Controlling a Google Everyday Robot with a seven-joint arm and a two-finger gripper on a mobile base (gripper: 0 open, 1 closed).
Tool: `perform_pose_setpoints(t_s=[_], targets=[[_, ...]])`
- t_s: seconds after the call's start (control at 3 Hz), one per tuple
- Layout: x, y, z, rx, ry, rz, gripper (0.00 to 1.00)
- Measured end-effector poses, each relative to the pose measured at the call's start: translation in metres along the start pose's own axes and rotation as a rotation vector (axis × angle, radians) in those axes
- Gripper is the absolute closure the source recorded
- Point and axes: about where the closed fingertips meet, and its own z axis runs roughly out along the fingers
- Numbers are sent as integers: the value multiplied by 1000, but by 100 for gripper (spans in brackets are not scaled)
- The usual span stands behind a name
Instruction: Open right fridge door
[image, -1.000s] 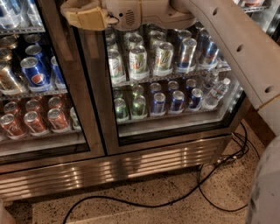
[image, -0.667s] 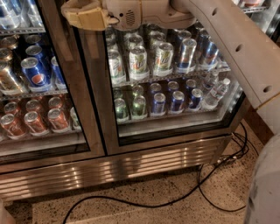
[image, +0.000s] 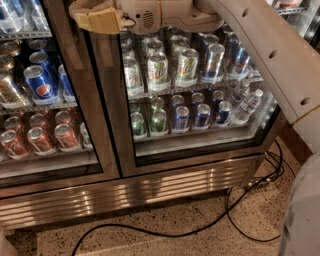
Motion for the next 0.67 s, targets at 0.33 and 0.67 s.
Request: perform_pose_setpoints(t_s=[0.33,0.67], targets=[[2,3,2,-4,-4,12,100],[2,1,1,-4,-4,12,100]])
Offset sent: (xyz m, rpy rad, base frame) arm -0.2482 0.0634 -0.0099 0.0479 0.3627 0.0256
